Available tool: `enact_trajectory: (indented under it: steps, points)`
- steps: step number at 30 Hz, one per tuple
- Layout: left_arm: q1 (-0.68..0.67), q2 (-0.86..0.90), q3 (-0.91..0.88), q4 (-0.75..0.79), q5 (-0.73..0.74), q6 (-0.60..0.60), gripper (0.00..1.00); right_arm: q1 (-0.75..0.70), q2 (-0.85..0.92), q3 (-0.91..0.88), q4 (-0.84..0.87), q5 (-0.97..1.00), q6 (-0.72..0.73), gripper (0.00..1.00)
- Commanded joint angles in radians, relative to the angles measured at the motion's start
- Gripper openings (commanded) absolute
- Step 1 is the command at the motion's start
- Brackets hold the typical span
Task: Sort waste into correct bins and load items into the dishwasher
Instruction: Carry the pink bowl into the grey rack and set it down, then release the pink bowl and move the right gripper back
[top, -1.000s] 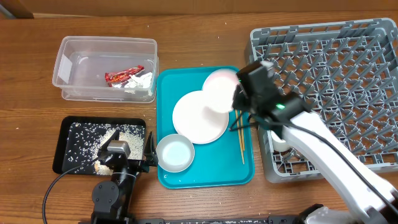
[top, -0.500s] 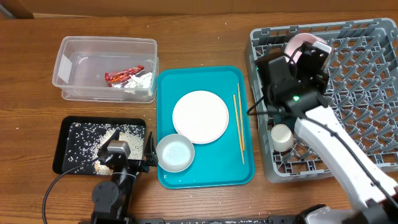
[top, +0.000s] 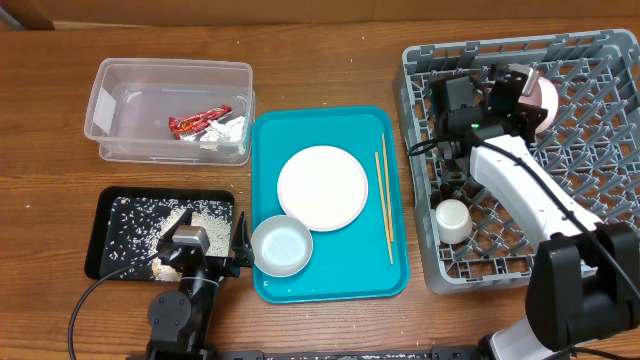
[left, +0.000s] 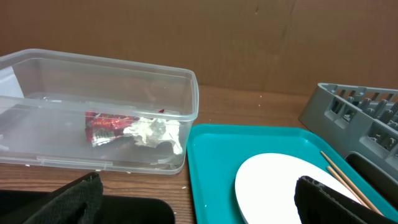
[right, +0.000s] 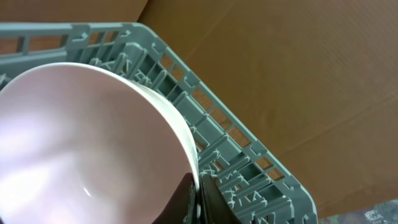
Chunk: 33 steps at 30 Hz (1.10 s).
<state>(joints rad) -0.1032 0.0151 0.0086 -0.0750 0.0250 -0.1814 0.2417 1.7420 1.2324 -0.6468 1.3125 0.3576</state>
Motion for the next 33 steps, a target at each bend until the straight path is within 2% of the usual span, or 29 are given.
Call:
enact_trajectory:
  steps: [1,13,24,27,33]
  points:
    - [-0.004,-0.01,-0.004,-0.002,-0.002,-0.006,1.0,0.029,0.011,0.002,-0.003,0.009,-0.018,0.04]
    - [-0.004,-0.01,-0.004,-0.002,-0.002,-0.006,1.0,0.085,0.037,-0.048,-0.033,0.003,-0.018,0.04]
    - [-0.004,-0.01,-0.004,-0.002,-0.002,-0.006,1.0,0.169,0.037,-0.048,-0.129,0.003,-0.018,0.05]
    - [-0.004,-0.01,-0.004,-0.002,-0.002,-0.006,1.0,0.18,0.037,-0.047,-0.142,0.003,-0.017,0.24]
    - [-0.004,-0.01,-0.004,-0.002,-0.002,-0.006,1.0,0.217,-0.048,-0.04,-0.152,-0.005,-0.018,0.4]
